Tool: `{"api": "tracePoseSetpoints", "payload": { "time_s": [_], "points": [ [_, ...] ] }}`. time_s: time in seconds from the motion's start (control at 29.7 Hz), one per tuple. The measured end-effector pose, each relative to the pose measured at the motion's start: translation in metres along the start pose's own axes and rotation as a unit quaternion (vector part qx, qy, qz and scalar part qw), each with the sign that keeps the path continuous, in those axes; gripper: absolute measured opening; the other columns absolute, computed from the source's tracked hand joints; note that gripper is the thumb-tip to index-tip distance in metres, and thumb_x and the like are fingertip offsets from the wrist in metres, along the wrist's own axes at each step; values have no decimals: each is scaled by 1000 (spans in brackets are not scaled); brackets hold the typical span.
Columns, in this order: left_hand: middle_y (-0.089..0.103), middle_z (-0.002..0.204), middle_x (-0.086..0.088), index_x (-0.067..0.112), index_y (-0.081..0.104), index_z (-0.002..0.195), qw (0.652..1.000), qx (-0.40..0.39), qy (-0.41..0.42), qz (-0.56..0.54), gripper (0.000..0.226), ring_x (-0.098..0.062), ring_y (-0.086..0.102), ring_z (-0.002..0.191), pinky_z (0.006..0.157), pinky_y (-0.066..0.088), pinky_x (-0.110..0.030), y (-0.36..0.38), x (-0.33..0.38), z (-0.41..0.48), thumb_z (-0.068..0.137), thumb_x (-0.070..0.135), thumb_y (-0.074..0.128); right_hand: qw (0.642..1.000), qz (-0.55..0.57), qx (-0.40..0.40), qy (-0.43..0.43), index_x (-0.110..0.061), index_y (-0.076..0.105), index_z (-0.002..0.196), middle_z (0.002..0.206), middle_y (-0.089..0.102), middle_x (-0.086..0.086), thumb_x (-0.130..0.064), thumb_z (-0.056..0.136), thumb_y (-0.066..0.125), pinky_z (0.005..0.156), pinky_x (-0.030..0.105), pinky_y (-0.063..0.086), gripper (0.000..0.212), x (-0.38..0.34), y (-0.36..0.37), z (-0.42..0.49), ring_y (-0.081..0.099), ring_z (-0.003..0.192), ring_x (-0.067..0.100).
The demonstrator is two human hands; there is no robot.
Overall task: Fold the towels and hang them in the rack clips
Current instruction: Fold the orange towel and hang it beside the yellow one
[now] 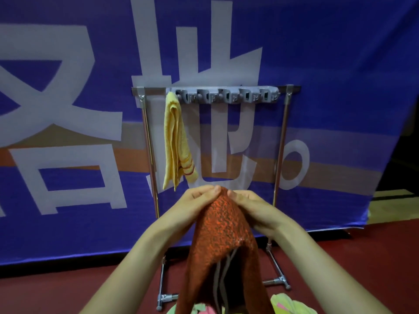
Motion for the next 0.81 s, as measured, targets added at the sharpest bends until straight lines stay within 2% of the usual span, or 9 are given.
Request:
{"api": "tracePoseSetpoints", "payload": {
  "time_s": [0.1,0.17,0.27,0.37,0.44,0.61,0.71,0.74,0.81],
  "points": [
    [73,83,-1,9,68,93,1000,-7,4,10,41,-10,66,81,79,51,-19,-4,13,21,73,39,48,998,41,30,-40,-14,73,82,78,74,3,-42,71,66,68,18,54,32,-18,-7,11,68,71,10],
    [70,90,-7,5,67,96,1000,-6,8,22,47,-16,64,88,85,49,-23,-8,25,37,72,41,48,996,50,46,-58,-9,72,82,76,72,5,-37,75,61,66,19,55,31,-35,-11,21,67,67,12],
    [67,83,-7,5,64,91,1000,-16,13,6,41,-15,61,79,74,49,-19,-13,36,54,74,39,47,995,37,60,-68,-7,67,89,79,72,6,-34,71,52,72,20,53,36,-49,-18,32,67,72,12],
    [63,77,-6,9,61,83,999,-11,29,4,33,-11,58,70,67,47,-18,-25,49,80,74,37,47,996,14,71,-61,-11,67,95,93,74,5,-38,74,50,92,28,48,39,-60,-31,54,67,91,14],
    [63,74,-5,11,61,79,999,5,45,-13,29,-10,59,68,66,47,-18,-36,58,100,74,37,49,995,9,82,-60,-13,68,97,99,73,4,-40,74,50,98,32,45,40,-70,-41,71,66,98,15],
    [63,84,-14,5,62,84,993,90,64,-48,30,-21,59,81,75,48,-26,-72,70,167,88,30,46,988,6,107,-112,-11,67,102,103,72,8,-34,80,52,90,28,49,34,-103,-68,136,66,99,16],
    [66,61,-5,11,65,61,984,126,73,-105,43,-12,62,58,59,50,-22,-93,72,202,89,35,44,981,25,137,-136,-6,66,101,98,72,9,-22,90,48,82,23,52,27,-119,-82,176,67,89,16],
    [65,57,-3,12,64,58,981,134,83,-111,46,-11,61,53,57,49,-22,-101,70,214,90,37,42,980,26,145,-134,-5,66,102,99,72,11,-21,90,47,83,25,51,27,-121,-86,191,66,90,18],
    [62,58,-3,11,63,65,978,151,98,-106,48,-11,59,54,61,47,-25,-114,74,236,91,42,37,977,19,166,-136,-3,66,103,104,69,16,-21,91,48,84,26,51,28,-131,-93,213,65,92,22]
  ]
}}
Point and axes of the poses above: each hand's wrist, its own z-axis towards the middle knuckle, its own y-axis out of the palm, x = y × z, the point moved 4 cm from there along z, towards the middle knuckle
